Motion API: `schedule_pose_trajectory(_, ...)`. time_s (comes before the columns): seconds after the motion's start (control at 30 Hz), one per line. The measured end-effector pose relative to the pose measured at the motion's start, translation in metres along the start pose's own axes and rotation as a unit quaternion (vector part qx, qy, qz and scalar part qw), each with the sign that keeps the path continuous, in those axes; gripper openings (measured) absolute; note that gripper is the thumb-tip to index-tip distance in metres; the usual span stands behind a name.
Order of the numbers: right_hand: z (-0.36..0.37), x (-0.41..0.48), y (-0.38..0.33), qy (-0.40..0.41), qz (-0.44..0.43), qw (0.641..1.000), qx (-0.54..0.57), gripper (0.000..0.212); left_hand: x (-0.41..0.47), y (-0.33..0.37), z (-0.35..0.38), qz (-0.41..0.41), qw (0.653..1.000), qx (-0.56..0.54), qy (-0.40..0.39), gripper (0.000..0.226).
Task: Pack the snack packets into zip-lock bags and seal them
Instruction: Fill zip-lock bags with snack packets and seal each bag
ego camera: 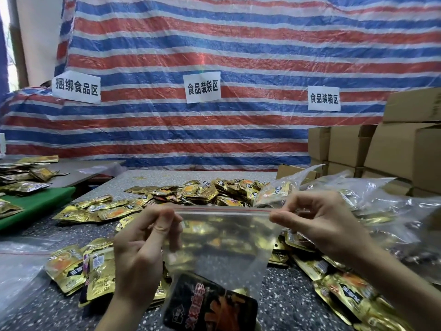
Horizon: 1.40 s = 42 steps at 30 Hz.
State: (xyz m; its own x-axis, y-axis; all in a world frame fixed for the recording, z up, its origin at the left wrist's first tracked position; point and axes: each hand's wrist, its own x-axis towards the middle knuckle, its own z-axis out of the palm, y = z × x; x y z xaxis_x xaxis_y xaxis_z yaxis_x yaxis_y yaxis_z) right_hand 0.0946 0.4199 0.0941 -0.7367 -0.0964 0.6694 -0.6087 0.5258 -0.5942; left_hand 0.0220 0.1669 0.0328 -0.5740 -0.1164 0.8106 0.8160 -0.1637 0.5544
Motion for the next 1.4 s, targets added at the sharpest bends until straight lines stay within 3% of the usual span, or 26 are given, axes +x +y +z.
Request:
schedule_pose_trajectory(0.13, 0.016, -0.013, 0.019, 0.004, 0.085, 0.982, 0.171, 0.030, -0.004, -0.008, 0.006, -0.025, 0.999, -0.037, 0.013, 0.024)
schedule_pose_trajectory(0.23, 0.034, -0.026, 0.038, -0.103, 0.199, 0.953, 0.205, 0.086, -0.003, -0.007, 0.003, -0.038, 0.996, -0.074, 0.015, 0.024)
schedule_pose_trajectory(0.33, 0.053, -0.036, 0.050, -0.231, 0.245, 0.926, 0.169, 0.101, 0.000, -0.008, 0.000, -0.056, 0.994, -0.092, 0.002, 0.038)
schedule_pose_trajectory(0.4, 0.063, -0.037, 0.049, -0.267, 0.247, 0.921, 0.137, 0.093, 0.000, -0.008, 0.001, -0.057, 0.994, -0.098, -0.003, 0.039)
schedule_pose_trajectory(0.5, 0.067, -0.032, 0.041, -0.281, 0.193, 0.940, 0.031, 0.034, -0.002, -0.010, 0.004, -0.061, 0.994, -0.088, -0.002, 0.037)
schedule_pose_trajectory(0.57, 0.065, -0.030, 0.035, -0.283, 0.182, 0.941, -0.027, 0.027, -0.003, -0.011, 0.005, -0.061, 0.997, -0.039, -0.005, 0.041)
schedule_pose_trajectory(0.67, 0.056, -0.026, 0.026, -0.238, 0.209, 0.947, -0.055, 0.024, -0.005, -0.014, 0.008, -0.091, 0.995, 0.014, -0.032, 0.068)
schedule_pose_trajectory(0.73, 0.043, -0.019, 0.021, -0.166, 0.250, 0.953, -0.025, 0.025, -0.006, -0.021, 0.008, -0.121, 0.990, 0.042, -0.060, 0.078)
schedule_pose_trajectory(0.83, 0.011, 0.004, 0.017, -0.010, 0.327, 0.941, 0.082, 0.024, -0.011, -0.026, 0.011, -0.127, 0.983, 0.097, -0.093, 0.065)
schedule_pose_trajectory(0.93, -0.024, 0.039, 0.013, 0.123, 0.343, 0.925, 0.107, 0.020, -0.017, -0.027, 0.017, -0.125, 0.975, 0.124, -0.137, 0.060)
schedule_pose_trajectory(1.0, -0.050, 0.063, 0.018, 0.197, 0.350, 0.909, 0.111, 0.006, -0.022, -0.027, 0.021, -0.120, 0.967, 0.143, -0.174, 0.054)
schedule_pose_trajectory(1.1, -0.082, 0.090, 0.036, 0.257, 0.376, 0.886, 0.084, 0.042, -0.028, -0.029, 0.026, -0.110, 0.960, 0.159, -0.205, 0.050)
schedule_pose_trajectory(1.17, -0.094, 0.098, 0.049, 0.284, 0.374, 0.883, 0.030, 0.044, -0.031, -0.031, 0.027, -0.098, 0.957, 0.162, -0.218, 0.047)
schedule_pose_trajectory(1.27, -0.096, 0.091, 0.072, 0.267, 0.368, 0.868, -0.200, 0.015, -0.033, -0.034, 0.028, -0.101, 0.955, 0.165, -0.225, 0.040)
schedule_pose_trajectory(1.33, -0.096, 0.080, 0.082, 0.237, 0.359, 0.815, -0.389, 0.025, -0.034, -0.035, 0.027, -0.100, 0.955, 0.172, -0.222, 0.046)
schedule_pose_trajectory(1.4, -0.100, 0.074, 0.087, 0.220, 0.369, 0.773, -0.466, 0.041, -0.035, -0.035, 0.025, -0.100, 0.955, 0.172, -0.222, 0.043)
